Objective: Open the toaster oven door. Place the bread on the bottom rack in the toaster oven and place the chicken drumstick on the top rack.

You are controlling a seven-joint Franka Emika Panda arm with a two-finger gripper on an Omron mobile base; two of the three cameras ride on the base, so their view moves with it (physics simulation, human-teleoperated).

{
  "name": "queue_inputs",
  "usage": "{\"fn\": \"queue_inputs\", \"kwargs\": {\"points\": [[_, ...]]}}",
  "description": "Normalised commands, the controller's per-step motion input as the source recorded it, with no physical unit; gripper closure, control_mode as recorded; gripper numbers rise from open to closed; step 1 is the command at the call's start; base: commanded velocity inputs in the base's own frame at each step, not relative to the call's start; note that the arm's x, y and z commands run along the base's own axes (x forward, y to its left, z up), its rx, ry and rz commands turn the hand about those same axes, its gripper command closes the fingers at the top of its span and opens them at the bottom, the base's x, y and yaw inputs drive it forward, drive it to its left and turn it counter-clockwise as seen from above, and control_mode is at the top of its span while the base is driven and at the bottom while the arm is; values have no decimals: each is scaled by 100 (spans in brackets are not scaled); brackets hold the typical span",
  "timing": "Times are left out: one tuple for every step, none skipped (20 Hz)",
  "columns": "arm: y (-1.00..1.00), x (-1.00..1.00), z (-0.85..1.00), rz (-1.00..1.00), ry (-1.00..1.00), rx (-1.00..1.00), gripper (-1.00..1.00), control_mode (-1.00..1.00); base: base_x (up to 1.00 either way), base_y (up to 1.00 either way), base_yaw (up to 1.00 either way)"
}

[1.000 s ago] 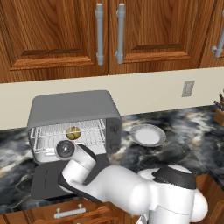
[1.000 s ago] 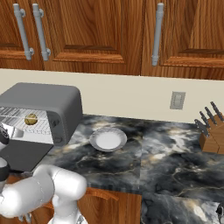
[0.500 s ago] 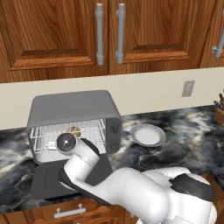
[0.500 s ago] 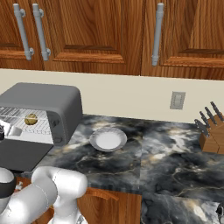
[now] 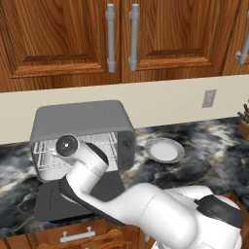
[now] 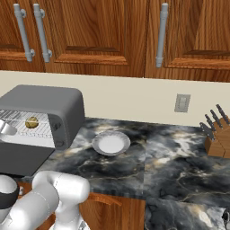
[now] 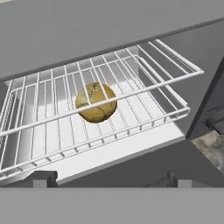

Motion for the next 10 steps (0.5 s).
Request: {"fn": "queue_inputs", "kwargs": {"points": [[-2, -5, 25, 0, 0, 0, -100, -100, 0, 0, 0], [-1, -3, 25, 0, 0, 0, -100, -100, 0, 0, 0], [-3, -2, 24, 5, 0, 0, -100, -100, 0, 0, 0], [-3, 0, 22, 8, 0, 1, -100, -100, 0, 0, 0], [-3, 0, 20, 13, 0, 1, -100, -100, 0, 0, 0], [-5, 0, 18, 16, 0, 0, -100, -100, 0, 0, 0], [-9, 0, 13, 23, 0, 0, -100, -100, 0, 0, 0], [-11, 0, 6, 29, 0, 0, -100, -100, 0, 0, 0], [-12, 0, 1, 35, 0, 0, -100, -100, 0, 0, 0], [-12, 0, 1, 35, 0, 0, -100, -100, 0, 0, 0]]}}
